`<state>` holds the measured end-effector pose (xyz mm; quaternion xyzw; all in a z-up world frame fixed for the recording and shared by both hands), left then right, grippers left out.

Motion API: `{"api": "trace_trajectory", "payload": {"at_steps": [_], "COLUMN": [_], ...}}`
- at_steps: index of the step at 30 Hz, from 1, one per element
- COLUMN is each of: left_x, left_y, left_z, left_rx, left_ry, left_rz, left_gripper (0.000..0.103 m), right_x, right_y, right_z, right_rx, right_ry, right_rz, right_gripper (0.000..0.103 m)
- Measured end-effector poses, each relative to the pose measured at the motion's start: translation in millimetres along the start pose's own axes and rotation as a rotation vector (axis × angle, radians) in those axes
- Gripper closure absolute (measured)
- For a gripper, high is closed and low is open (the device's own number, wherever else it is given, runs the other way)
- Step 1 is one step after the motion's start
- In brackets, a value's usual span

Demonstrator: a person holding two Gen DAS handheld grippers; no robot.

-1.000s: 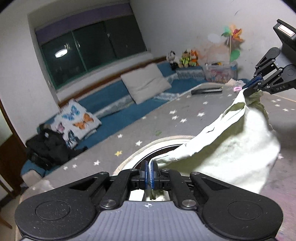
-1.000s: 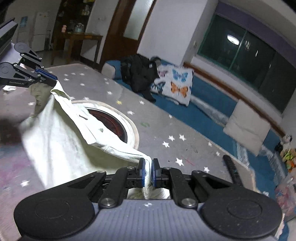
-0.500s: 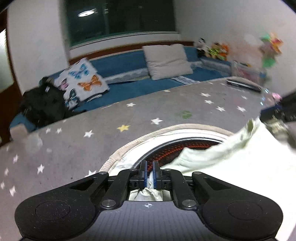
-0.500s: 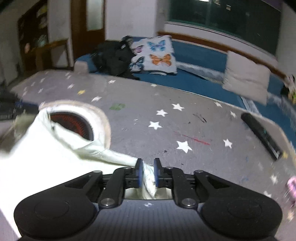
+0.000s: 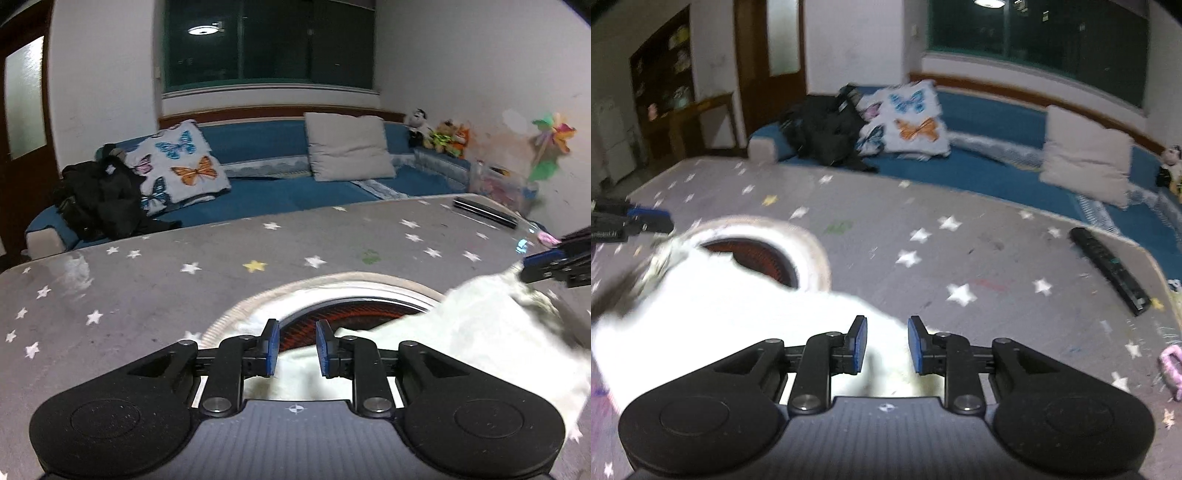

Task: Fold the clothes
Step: 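Lift the hem with both grippers and fold it toward the collar, then lower the folded hem onto the shirt body with both grippers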

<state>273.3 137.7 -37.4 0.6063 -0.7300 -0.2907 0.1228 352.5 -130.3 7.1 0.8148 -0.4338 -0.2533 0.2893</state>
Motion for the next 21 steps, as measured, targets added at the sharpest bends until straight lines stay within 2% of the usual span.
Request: {"api": "trace_trajectory", "payload": {"at_steps": [6, 13, 19, 21], "left_x": [21, 10, -1, -5], "left_y": [-22, -53, -24, -11], "left_z": [6, 30, 36, 39], "left_rx": [-0.045, -0.137, -0.107, -0.095], "left_ry": [-0.019, 0.037, 0.087, 0.103], "left_rz": [0.053, 0.022, -0.001, -0.010], "left_gripper": [0.079, 0.079, 0.080, 0.079], "right_x": [1, 12, 24, 24], "right_y": [-28, -37, -21, -11], "right_z": [10, 9, 4, 5], "right_rx": [-0.064, -0.067, -0.057, -0.058], "right_ry": [-0.010, -0.072, -0.124, -0.121], "right_rz": [0.013, 0.010, 0.027, 0.023], "right_gripper": [0.080, 0.080, 0.079, 0.074]}}
Point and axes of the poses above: each gripper's, at about its wrist camera, not at the fingertips, and y roughly against the way its jaws point, x to its right, z to its underside, the point moved 10 cm from there along -y, roughly the way its jaws point, and after that the axes turned 13 degrees about -y, right-handed, at the moved point
